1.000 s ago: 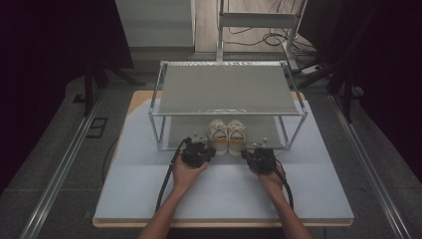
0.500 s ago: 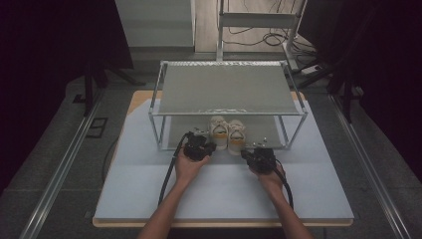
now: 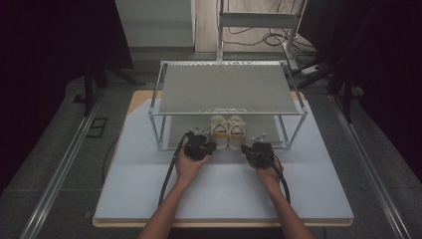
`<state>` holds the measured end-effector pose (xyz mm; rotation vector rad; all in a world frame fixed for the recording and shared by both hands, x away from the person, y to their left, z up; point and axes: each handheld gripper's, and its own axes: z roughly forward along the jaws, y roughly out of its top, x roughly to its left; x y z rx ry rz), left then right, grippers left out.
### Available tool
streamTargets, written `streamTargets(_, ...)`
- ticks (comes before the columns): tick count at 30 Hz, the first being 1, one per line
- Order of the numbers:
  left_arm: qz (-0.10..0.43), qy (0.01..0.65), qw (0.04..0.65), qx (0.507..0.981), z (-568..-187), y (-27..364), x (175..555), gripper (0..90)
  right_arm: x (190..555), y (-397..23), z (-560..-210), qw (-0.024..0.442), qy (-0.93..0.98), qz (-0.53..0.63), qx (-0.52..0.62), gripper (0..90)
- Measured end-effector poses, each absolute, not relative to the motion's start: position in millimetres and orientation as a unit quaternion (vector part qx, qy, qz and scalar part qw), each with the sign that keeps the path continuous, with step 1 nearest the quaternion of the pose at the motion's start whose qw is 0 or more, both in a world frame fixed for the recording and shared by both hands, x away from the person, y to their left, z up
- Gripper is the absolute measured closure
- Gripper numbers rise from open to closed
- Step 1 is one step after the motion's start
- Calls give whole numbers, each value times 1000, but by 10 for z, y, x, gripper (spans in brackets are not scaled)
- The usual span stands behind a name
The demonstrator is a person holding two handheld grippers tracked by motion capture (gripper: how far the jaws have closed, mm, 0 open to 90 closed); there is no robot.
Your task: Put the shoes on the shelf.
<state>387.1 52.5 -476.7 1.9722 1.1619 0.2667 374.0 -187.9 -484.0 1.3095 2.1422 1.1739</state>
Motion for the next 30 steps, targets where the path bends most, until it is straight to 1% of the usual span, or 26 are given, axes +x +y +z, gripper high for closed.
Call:
streamTargets(7, 110, 445, 405, 791, -4771, 542, 3891, 826, 3865, -1818, -4860, 197, 757, 406, 472, 884)
streamTargets(8, 103, 458, 407, 783, -4774, 524, 3871, 827, 3895, -1806, -4878, 204, 757, 403, 473, 881)
streamTargets(11, 105, 455, 404, 787, -4775, 534, 3877, 826, 3938, -1810, -4909, 202, 753, 402, 481, 873)
streamTargets(19, 99, 464, 401, 783, -4761, 502, 3927, 811, 3939, -1801, -4915, 202, 752, 402, 482, 882)
streamTargets(24, 110, 466, 389, 787, -4769, 495, 4032, 811, 3942, -1802, -4920, 201, 754, 400, 481, 882)
streamTargets(25, 112, 457, 387, 793, -4776, 510, 4069, 811, 3944, -1802, -4921, 201, 753, 401, 481, 883)
streamTargets(30, 111, 457, 383, 795, -4796, 502, 4108, 813, 3946, -1803, -4918, 200, 754, 400, 481, 882)
